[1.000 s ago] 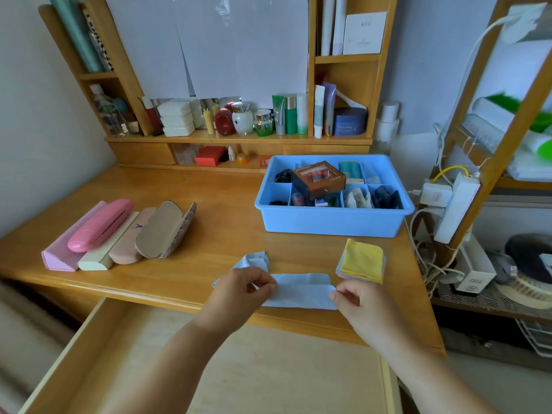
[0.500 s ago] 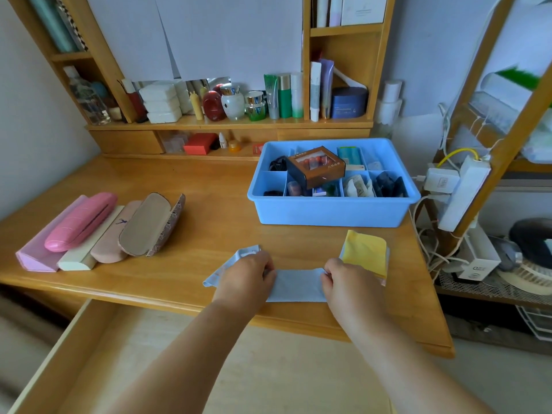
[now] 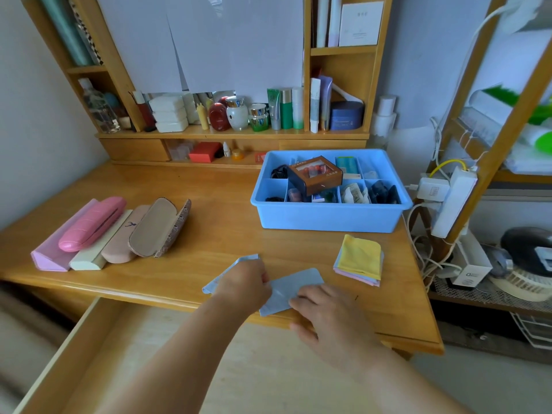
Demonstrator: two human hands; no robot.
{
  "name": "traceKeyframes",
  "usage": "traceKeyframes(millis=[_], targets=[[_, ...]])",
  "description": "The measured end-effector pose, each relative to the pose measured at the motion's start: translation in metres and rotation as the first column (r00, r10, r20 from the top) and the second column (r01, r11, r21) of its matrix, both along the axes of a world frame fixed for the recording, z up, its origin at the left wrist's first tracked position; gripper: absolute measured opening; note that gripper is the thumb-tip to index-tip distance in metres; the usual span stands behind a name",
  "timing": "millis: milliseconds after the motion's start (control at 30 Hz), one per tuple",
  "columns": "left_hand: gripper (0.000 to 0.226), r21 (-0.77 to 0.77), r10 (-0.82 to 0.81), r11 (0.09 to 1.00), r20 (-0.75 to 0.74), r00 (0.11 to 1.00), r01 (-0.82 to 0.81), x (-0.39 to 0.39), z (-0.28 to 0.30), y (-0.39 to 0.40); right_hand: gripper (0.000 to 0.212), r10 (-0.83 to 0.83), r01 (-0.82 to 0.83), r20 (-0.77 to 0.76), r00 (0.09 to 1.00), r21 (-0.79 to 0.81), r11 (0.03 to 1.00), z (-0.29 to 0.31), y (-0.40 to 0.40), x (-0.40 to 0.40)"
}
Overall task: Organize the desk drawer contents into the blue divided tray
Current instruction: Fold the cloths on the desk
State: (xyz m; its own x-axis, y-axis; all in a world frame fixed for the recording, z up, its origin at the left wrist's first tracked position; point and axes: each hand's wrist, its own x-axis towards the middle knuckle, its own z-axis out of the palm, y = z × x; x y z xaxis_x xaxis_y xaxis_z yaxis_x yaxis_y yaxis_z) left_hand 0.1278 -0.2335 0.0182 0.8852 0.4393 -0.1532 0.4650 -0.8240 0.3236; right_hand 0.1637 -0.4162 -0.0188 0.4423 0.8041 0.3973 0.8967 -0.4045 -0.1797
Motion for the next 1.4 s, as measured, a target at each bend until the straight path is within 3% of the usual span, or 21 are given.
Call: traceKeyframes(millis=[100, 233, 367, 400, 467, 533, 567, 633, 767, 933, 1100, 1200, 1400], targets=[[0.007, -0.018, -0.024, 1.000, 0.071, 0.997, 0.025, -0.011, -0.001, -0.001, 0.044, -0.045, 0.046, 0.020, 0.999, -0.048, 0.998, -0.009, -0.007, -0.009], [0.012, -0.071, -0.023, 0.997, 0.230, 0.973, 0.041, -0.027, -0.003, -0.002, 0.023, -0.109, 0.109, -0.002, 0.994, 0.039, 0.993, -0.008, -0.011, -0.014], [0.014, -0.273, 0.114, 0.962, 0.456, 0.883, 0.017, -0.039, 0.004, -0.003, 0.018, -0.152, 0.187, -0.254, 0.955, 0.118, 0.975, 0.014, -0.008, -0.013], [0.013, -0.394, 0.202, 0.919, 0.487, 0.850, 0.008, -0.042, 0.008, -0.004, 0.016, -0.188, 0.242, -0.378, 0.907, 0.101, 0.965, 0.023, -0.006, -0.011], [0.014, -0.661, 0.332, 0.748, 0.440, 0.834, 0.052, -0.048, 0.015, -0.009, 0.019, -0.123, 0.267, -0.664, 0.738, 0.120, 0.956, 0.037, -0.003, -0.005], [0.039, -0.791, 0.266, 0.593, 0.368, 0.891, 0.150, -0.053, 0.018, -0.018, 0.019, -0.011, 0.224, -0.816, 0.578, 0.145, 0.964, 0.053, -0.002, 0.002], [0.050, -0.814, 0.200, 0.549, 0.348, 0.916, 0.190, -0.055, 0.019, -0.023, 0.017, 0.025, 0.181, -0.847, 0.531, 0.142, 0.973, 0.061, -0.003, 0.004], [0.047, -0.835, 0.116, 0.500, 0.327, 0.938, 0.230, -0.054, 0.020, -0.032, 0.016, 0.059, 0.101, -0.864, 0.500, 0.126, 0.987, 0.071, -0.006, 0.007], [0.023, -0.797, 0.130, 0.555, 0.366, 0.922, 0.238, -0.053, 0.022, -0.035, 0.013, 0.072, 0.021, -0.853, 0.518, 0.097, 0.995, 0.077, -0.014, 0.009], [0.026, -0.719, 0.014, 0.638, 0.372, 0.928, 0.278, -0.055, 0.023, -0.036, 0.012, 0.092, -0.043, -0.847, 0.524, 0.082, 0.996, 0.077, -0.022, 0.008], [0.014, -0.637, -0.088, 0.722, 0.304, 0.949, 0.271, -0.055, 0.030, -0.042, 0.023, 0.090, -0.084, -0.830, 0.551, 0.052, 0.995, 0.077, -0.025, 0.006], [0.015, -0.524, -0.160, 0.781, 0.360, 0.919, 0.341, -0.056, 0.032, -0.040, 0.022, 0.095, -0.112, -0.817, 0.569, 0.037, 0.993, 0.080, -0.026, 0.004], [0.012, -0.451, -0.260, 0.799, 0.339, 0.904, 0.398, -0.056, 0.036, -0.038, 0.015, 0.002, -0.096, -0.713, 0.702, -0.091, 0.991, 0.078, -0.027, 0.002]])
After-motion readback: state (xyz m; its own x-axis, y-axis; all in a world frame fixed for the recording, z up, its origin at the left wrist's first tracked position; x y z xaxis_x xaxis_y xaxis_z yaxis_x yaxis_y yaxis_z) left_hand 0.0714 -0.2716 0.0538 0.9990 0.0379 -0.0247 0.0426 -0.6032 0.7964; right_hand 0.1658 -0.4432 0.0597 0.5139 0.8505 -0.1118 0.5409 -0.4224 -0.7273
